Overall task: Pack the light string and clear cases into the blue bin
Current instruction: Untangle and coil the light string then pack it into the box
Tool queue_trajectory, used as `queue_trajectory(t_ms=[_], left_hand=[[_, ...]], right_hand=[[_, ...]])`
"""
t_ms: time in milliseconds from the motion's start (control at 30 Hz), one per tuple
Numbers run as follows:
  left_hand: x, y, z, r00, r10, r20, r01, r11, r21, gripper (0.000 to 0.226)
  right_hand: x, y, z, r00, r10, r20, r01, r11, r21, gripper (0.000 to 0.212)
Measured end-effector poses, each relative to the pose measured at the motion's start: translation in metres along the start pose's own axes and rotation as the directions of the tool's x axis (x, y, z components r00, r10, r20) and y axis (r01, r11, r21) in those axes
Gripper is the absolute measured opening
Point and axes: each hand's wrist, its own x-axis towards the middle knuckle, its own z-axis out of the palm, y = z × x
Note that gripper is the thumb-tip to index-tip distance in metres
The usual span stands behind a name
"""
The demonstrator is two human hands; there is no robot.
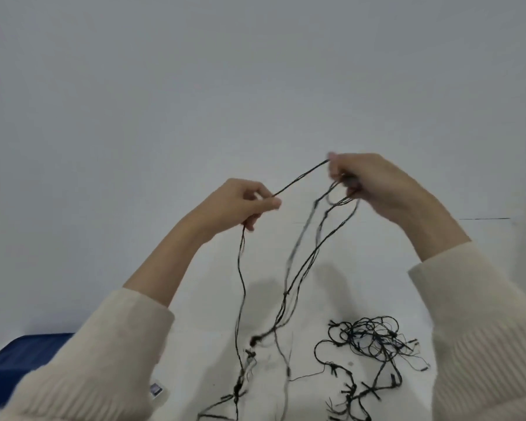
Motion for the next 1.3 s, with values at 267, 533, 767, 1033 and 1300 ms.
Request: queue_trajectory(t_ms=[267,533,767,1033,1300], left_hand=[[-0.011,-0.034,-0.007,0.993,-0.073,-0.095,0.077,0.996,0.037,0.023],[-0.001,0.006,-0.003,0.997,0.056,-0.048,-0.051,0.994,0.095,0.022],[-0.029,-0.057,-0.009,0.974,-0.211,0.080,0.201,0.973,0.115,0.025],[-0.001,-0.001,0.004,0.997,0.074,-0.021,-0.065,0.955,0.290,0.018],[-0.031,-0.065,-0.012,0.963,-0.238,0.130,0.189,0.934,0.304,0.018]], right_hand=[[-0.006,0.007,-0.012,0.995,-0.086,-0.059,0.006,0.607,-0.795,0.043],[-0.004,-0.007,0.014,0.994,-0.031,0.109,0.051,0.982,-0.183,0.025],[-0.002,0.005,-0.022,0.993,-0.080,-0.086,0.024,0.856,-0.517,0.019],[-0.014,-0.003,0.036,0.925,0.075,0.373,0.151,0.828,-0.539,0.032],[0.002,0.002,-0.016,0.992,0.122,-0.020,-0.107,0.930,0.353,0.032]])
